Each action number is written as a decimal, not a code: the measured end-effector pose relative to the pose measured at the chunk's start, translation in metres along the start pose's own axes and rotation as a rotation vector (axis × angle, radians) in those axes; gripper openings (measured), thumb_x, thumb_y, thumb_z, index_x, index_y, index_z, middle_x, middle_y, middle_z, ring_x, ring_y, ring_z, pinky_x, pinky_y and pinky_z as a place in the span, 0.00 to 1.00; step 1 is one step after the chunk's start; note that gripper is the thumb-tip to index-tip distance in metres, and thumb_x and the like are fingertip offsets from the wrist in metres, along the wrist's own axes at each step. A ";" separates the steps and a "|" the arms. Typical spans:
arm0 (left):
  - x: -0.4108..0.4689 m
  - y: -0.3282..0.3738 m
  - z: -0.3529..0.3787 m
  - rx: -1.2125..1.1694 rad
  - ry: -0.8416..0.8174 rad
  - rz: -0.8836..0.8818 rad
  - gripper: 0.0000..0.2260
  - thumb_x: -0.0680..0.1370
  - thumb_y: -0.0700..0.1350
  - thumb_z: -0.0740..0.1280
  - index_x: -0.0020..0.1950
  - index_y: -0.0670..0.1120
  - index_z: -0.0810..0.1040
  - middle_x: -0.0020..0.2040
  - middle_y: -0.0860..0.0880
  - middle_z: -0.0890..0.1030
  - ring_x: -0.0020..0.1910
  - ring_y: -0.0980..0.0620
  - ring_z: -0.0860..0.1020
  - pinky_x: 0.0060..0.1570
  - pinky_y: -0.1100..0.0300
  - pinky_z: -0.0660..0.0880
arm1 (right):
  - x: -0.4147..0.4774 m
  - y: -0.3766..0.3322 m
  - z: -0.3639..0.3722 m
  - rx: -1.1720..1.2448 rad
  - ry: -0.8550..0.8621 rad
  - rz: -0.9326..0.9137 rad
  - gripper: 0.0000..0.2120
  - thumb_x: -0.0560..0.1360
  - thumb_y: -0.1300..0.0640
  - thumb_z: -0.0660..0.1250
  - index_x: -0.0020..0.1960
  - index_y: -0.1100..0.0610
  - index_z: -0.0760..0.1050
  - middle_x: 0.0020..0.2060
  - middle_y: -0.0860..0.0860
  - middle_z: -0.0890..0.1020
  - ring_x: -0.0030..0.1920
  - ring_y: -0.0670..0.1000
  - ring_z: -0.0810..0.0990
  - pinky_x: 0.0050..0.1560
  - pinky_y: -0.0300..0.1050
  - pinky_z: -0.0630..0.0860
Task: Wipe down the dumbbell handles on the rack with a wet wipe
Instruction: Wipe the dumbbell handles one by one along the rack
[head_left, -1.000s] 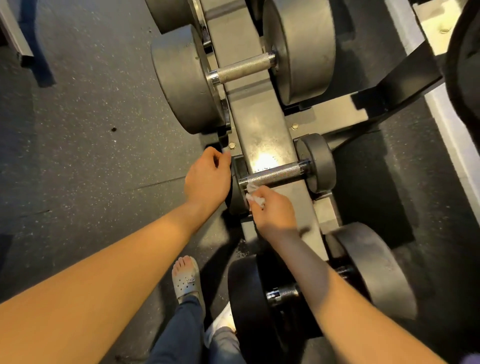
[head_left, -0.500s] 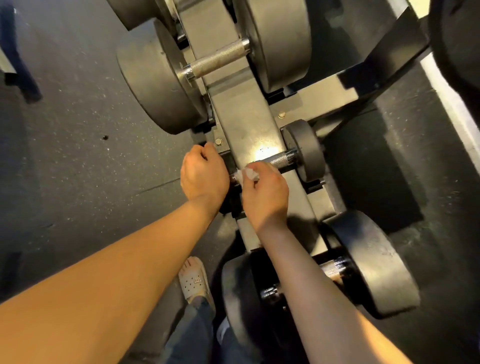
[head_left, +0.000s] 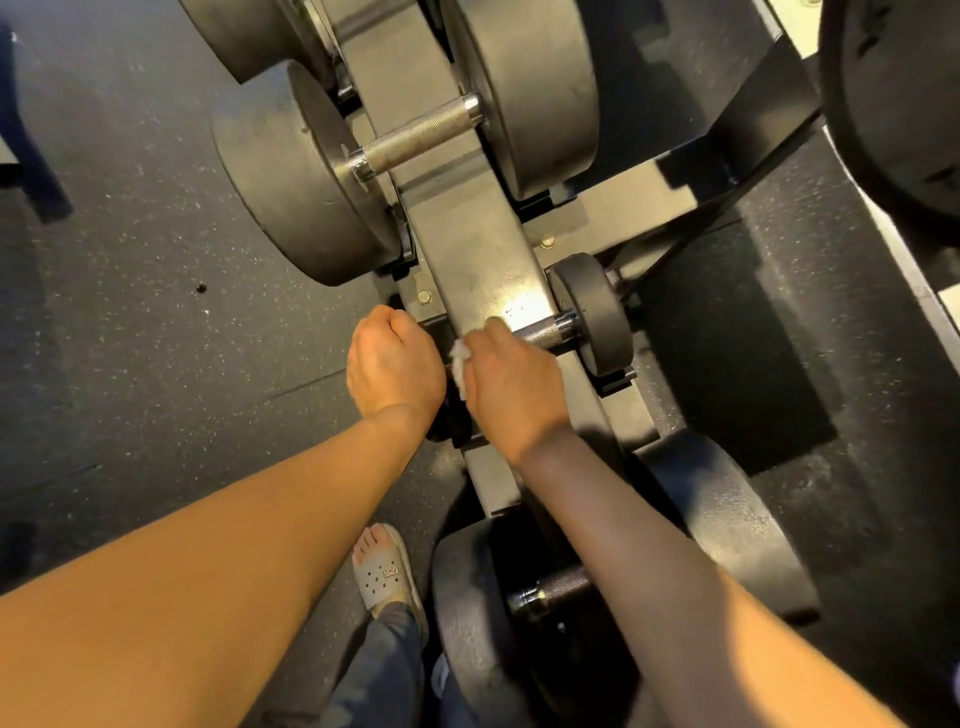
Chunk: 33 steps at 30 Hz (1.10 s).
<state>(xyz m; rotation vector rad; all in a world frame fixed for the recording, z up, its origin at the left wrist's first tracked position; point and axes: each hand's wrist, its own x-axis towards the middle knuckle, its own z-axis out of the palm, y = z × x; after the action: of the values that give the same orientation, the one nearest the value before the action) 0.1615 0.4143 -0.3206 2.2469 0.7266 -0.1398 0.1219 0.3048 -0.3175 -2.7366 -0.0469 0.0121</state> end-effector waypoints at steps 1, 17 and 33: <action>0.000 0.000 0.000 -0.001 0.002 0.004 0.15 0.83 0.45 0.54 0.37 0.49 0.69 0.42 0.46 0.75 0.43 0.45 0.73 0.44 0.51 0.67 | 0.005 0.008 -0.003 -0.034 0.049 0.049 0.07 0.71 0.66 0.75 0.46 0.60 0.80 0.42 0.56 0.79 0.30 0.55 0.79 0.28 0.43 0.72; 0.000 0.001 -0.001 0.038 0.019 0.028 0.13 0.83 0.44 0.55 0.42 0.45 0.74 0.44 0.44 0.78 0.45 0.43 0.75 0.48 0.47 0.71 | -0.025 -0.014 0.011 0.586 0.419 0.695 0.05 0.80 0.58 0.67 0.47 0.59 0.79 0.39 0.51 0.81 0.39 0.50 0.80 0.37 0.42 0.73; -0.001 0.002 -0.002 0.059 0.008 0.051 0.12 0.83 0.44 0.56 0.41 0.46 0.72 0.43 0.46 0.77 0.43 0.45 0.73 0.43 0.52 0.66 | -0.009 -0.011 -0.005 1.275 0.552 1.274 0.08 0.78 0.66 0.64 0.42 0.60 0.78 0.34 0.54 0.79 0.33 0.48 0.76 0.34 0.40 0.76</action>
<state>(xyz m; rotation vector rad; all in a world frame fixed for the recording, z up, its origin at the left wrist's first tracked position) 0.1613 0.4138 -0.3180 2.3210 0.6764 -0.1293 0.1129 0.3124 -0.3082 -1.0786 1.3053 -0.2505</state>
